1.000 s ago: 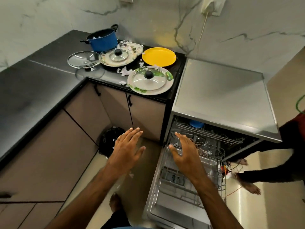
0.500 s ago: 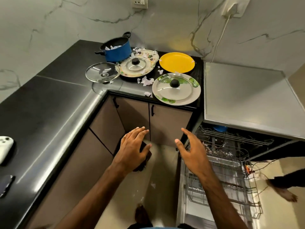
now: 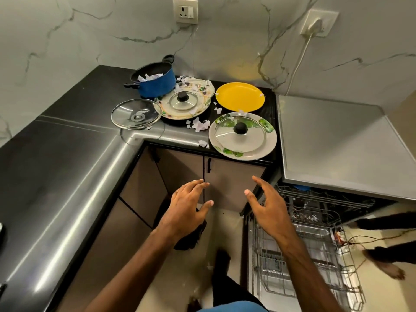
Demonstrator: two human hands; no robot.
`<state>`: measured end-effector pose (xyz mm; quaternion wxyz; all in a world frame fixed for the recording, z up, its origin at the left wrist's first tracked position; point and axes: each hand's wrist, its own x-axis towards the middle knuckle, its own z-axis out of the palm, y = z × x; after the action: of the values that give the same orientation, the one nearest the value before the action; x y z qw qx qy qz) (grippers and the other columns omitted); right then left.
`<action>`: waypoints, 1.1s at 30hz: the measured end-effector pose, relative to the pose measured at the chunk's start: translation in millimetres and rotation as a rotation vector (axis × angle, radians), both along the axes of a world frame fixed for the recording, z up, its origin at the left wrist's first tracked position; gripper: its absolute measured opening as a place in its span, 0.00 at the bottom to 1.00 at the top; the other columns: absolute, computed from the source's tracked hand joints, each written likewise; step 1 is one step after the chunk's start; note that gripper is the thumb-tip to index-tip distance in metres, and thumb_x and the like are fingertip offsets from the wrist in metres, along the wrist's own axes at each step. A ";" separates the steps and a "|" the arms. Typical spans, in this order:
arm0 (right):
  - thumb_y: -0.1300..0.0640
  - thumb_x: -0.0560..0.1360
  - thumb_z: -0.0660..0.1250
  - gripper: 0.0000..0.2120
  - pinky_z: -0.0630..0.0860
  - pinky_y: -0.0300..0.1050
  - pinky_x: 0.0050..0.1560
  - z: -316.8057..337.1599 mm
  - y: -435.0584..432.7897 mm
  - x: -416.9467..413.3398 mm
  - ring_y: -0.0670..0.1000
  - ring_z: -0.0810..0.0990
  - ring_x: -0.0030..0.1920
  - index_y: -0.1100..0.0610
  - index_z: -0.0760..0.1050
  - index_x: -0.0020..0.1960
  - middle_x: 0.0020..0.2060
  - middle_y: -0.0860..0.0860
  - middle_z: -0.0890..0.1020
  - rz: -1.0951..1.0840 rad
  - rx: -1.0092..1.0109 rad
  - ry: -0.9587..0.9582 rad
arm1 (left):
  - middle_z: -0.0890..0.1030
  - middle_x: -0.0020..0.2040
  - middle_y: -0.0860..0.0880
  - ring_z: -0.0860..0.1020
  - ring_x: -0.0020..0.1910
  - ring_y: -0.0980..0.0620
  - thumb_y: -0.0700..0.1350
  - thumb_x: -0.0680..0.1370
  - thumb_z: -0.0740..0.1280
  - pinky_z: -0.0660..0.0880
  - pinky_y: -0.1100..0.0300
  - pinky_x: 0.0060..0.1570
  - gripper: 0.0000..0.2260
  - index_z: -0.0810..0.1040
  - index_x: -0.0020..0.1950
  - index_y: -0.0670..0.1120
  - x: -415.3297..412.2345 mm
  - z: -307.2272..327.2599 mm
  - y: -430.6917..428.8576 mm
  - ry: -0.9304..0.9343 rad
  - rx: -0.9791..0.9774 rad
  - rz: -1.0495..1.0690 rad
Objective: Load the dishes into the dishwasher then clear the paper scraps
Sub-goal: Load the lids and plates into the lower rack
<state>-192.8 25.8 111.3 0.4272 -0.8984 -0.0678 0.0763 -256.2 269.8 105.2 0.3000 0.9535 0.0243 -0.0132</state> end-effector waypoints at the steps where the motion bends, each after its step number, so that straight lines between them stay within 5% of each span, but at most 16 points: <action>1: 0.43 0.82 0.67 0.27 0.68 0.55 0.76 -1.6 1.4 5.9 0.49 0.67 0.76 0.46 0.68 0.79 0.76 0.47 0.71 -0.007 0.001 0.004 | 0.62 0.79 0.57 0.57 0.79 0.55 0.59 0.81 0.64 0.55 0.50 0.78 0.27 0.63 0.79 0.57 7.1 0.2 1.2 0.002 -0.001 -0.007; 7: 0.41 0.81 0.68 0.27 0.69 0.52 0.74 -20.7 8.3 63.5 0.46 0.69 0.75 0.45 0.69 0.78 0.75 0.44 0.72 -0.048 0.033 0.076 | 0.64 0.79 0.56 0.59 0.78 0.54 0.58 0.81 0.66 0.57 0.53 0.75 0.26 0.65 0.78 0.57 71.0 -2.5 2.3 0.040 -0.025 -0.037; 12: 0.41 0.80 0.70 0.28 0.75 0.51 0.68 -48.9 6.2 136.4 0.47 0.78 0.64 0.49 0.71 0.76 0.68 0.47 0.79 -0.276 0.181 0.329 | 0.64 0.78 0.54 0.64 0.75 0.54 0.57 0.80 0.68 0.62 0.58 0.72 0.27 0.66 0.78 0.55 148.1 -4.2 -11.1 0.112 -0.053 -0.054; 17: 0.39 0.75 0.74 0.40 0.81 0.58 0.63 -90.9 -9.7 197.0 0.49 0.86 0.54 0.52 0.63 0.80 0.58 0.44 0.83 -0.404 0.301 0.452 | 0.66 0.78 0.51 0.64 0.76 0.49 0.54 0.79 0.71 0.66 0.49 0.76 0.28 0.68 0.77 0.51 235.6 -12.4 -30.7 0.126 -0.058 -0.058; 22: 0.47 0.78 0.73 0.31 0.82 0.58 0.61 -91.3 -12.7 231.0 0.48 0.87 0.46 0.54 0.67 0.77 0.48 0.40 0.81 -0.460 0.376 0.497 | 0.61 0.80 0.45 0.61 0.78 0.43 0.53 0.79 0.71 0.61 0.48 0.76 0.32 0.62 0.80 0.49 299.8 -28.1 -45.3 0.150 -0.001 -0.056; 28: 0.42 0.78 0.72 0.17 0.79 0.45 0.44 -89.1 -10.6 257.0 0.49 0.83 0.47 0.54 0.78 0.58 0.49 0.49 0.84 -0.552 0.268 0.493 | 0.59 0.80 0.43 0.62 0.77 0.40 0.51 0.78 0.72 0.62 0.46 0.75 0.34 0.61 0.80 0.50 352.0 -40.8 -44.8 0.190 0.031 -0.034; 33: 0.44 0.77 0.73 0.13 0.83 0.58 0.56 -99.3 -7.4 261.2 0.51 0.84 0.50 0.49 0.79 0.56 0.50 0.49 0.85 -0.585 0.251 0.494 | 0.69 0.75 0.43 0.67 0.73 0.41 0.54 0.77 0.72 0.66 0.47 0.72 0.34 0.63 0.80 0.49 381.1 -51.6 -36.9 0.174 0.120 -0.094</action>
<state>68.4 18.3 12.0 0.5408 -0.7753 0.2867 0.1561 124.9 232.9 53.6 0.2381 0.9651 0.0064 -0.1084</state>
